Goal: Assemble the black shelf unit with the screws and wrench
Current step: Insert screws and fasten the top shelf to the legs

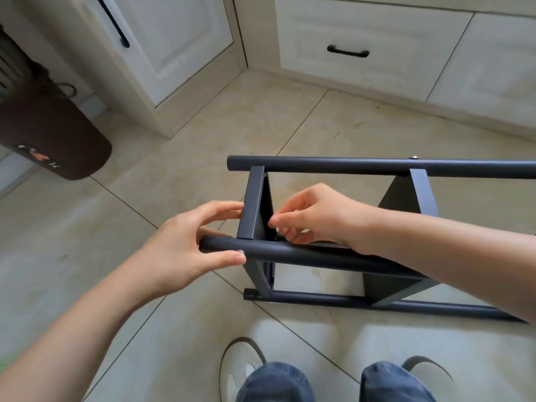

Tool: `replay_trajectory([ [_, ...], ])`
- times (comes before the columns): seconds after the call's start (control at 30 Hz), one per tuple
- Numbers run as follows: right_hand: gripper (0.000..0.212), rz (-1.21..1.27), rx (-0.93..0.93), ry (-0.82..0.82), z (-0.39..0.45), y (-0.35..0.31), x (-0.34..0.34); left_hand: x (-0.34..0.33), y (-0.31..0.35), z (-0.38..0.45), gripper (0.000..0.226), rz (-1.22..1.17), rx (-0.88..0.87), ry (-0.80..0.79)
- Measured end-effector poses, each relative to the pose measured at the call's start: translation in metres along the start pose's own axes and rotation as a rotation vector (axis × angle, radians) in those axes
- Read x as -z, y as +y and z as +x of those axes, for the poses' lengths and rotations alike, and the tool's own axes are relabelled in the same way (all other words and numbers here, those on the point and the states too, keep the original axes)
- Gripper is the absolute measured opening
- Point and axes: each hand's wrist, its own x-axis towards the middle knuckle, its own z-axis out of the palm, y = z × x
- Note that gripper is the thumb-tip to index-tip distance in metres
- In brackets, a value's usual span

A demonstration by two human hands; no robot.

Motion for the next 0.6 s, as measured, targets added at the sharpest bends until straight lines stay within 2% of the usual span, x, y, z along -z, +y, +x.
replay_trajectory([
  [0.1,0.008,0.080,-0.089,-0.061,0.009,0.000,-0.003,0.006,0.004,0.002,0.081,0.274,-0.068,-0.080],
  [0.3,0.009,0.252,-0.181,-0.195,0.022,0.007,-0.004,0.019,0.004,0.019,0.078,0.722,-0.319,-0.204],
  [0.4,0.013,0.270,-0.190,-0.248,0.027,0.007,-0.002,0.020,-0.003,0.022,0.077,0.664,-0.341,-0.238],
  [0.6,0.009,0.373,-0.242,-0.380,0.036,0.001,-0.005,0.015,-0.016,0.012,0.075,0.631,-0.384,-0.187],
])
